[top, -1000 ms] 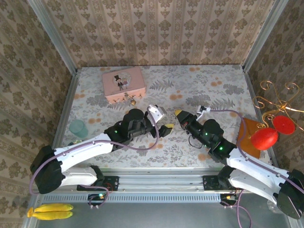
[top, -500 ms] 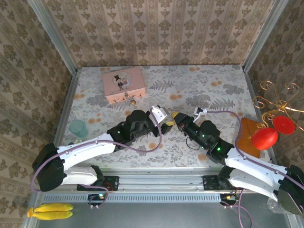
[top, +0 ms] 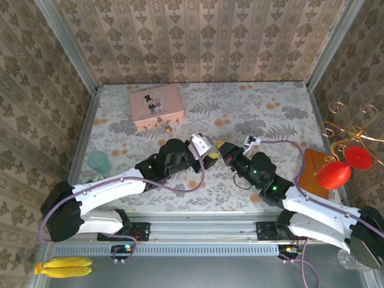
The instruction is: Unlock the padlock with the key
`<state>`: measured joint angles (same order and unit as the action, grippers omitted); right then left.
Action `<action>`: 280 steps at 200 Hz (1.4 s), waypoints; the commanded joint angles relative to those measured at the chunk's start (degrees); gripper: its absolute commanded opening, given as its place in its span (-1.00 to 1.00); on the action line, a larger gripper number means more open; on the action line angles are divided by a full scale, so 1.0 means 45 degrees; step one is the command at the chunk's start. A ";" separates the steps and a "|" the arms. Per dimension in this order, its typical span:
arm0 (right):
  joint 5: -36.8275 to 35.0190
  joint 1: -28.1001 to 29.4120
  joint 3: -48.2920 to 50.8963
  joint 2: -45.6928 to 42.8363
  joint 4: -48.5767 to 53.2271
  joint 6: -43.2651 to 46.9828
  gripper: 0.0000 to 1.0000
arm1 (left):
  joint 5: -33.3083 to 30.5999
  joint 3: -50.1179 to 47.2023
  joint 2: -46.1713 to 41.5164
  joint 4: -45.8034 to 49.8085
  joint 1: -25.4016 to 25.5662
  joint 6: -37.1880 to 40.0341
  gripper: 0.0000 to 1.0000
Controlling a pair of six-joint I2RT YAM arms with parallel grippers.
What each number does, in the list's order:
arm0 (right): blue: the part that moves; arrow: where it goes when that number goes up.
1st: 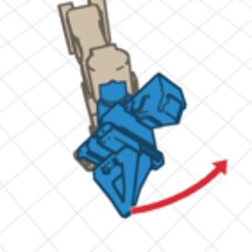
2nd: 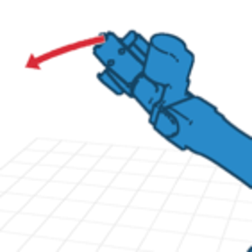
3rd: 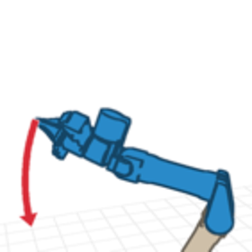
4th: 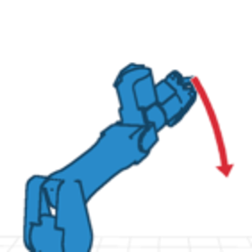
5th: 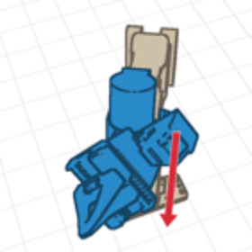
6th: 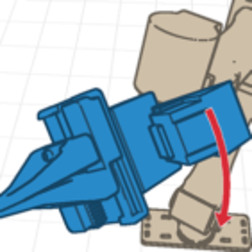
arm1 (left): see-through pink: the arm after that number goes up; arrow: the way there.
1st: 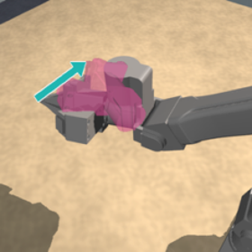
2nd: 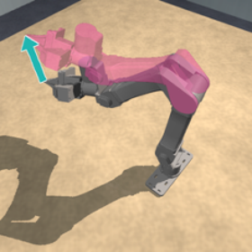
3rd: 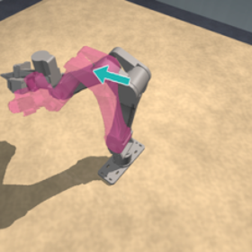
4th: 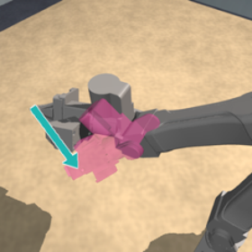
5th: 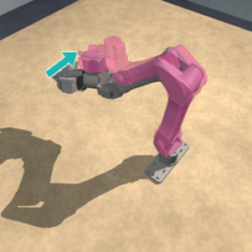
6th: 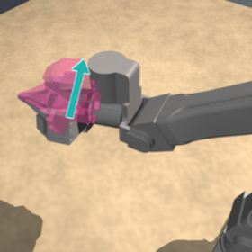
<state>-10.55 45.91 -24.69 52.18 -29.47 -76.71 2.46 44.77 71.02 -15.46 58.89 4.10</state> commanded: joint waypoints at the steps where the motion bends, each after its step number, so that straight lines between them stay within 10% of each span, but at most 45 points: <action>1: -0.0788 0.0124 -0.0218 -0.0255 0.0569 0.0370 -1.00 | 0.1003 0.0245 -0.0431 -0.0397 0.0077 0.0163 0.26; 280: -0.1540 0.1140 -0.0510 0.0293 0.0106 0.2358 -1.00 | -0.0076 0.0441 -0.0100 0.0233 -0.0290 -0.0540 -0.60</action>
<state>-17.23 49.56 -25.10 53.25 -28.53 -67.42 6.42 45.43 70.67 -12.88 58.81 2.37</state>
